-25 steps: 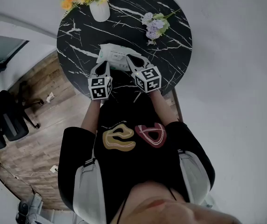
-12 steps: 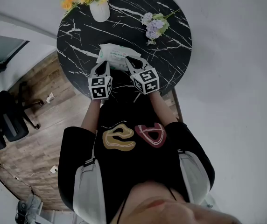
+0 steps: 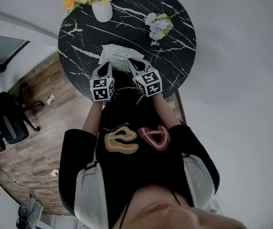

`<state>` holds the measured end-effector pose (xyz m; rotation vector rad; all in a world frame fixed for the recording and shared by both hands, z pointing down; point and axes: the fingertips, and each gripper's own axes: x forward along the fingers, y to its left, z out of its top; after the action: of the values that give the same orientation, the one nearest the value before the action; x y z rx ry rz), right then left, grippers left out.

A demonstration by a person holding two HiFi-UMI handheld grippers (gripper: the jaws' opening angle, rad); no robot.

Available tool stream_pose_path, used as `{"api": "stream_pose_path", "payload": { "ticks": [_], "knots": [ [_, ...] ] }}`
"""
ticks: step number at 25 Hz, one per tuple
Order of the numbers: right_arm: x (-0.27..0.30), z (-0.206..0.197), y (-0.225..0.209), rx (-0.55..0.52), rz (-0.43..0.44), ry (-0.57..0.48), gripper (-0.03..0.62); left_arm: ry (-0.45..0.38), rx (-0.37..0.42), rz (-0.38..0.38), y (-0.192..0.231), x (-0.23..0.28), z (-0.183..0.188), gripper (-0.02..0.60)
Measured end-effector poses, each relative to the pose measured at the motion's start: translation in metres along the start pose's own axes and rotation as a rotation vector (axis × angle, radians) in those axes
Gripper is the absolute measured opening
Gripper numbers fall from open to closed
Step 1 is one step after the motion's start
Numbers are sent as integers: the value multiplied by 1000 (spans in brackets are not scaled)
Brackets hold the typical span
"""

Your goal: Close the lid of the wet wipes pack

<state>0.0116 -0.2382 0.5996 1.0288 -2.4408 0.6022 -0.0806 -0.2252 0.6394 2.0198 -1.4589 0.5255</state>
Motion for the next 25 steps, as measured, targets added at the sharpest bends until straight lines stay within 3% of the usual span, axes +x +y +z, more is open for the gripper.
{"api": "stream_pose_path", "payload": {
  "ticks": [25],
  "knots": [
    [13,-15,9,-1,21,52,12,15,3,-1,3,2,-1,23]
  ]
}}
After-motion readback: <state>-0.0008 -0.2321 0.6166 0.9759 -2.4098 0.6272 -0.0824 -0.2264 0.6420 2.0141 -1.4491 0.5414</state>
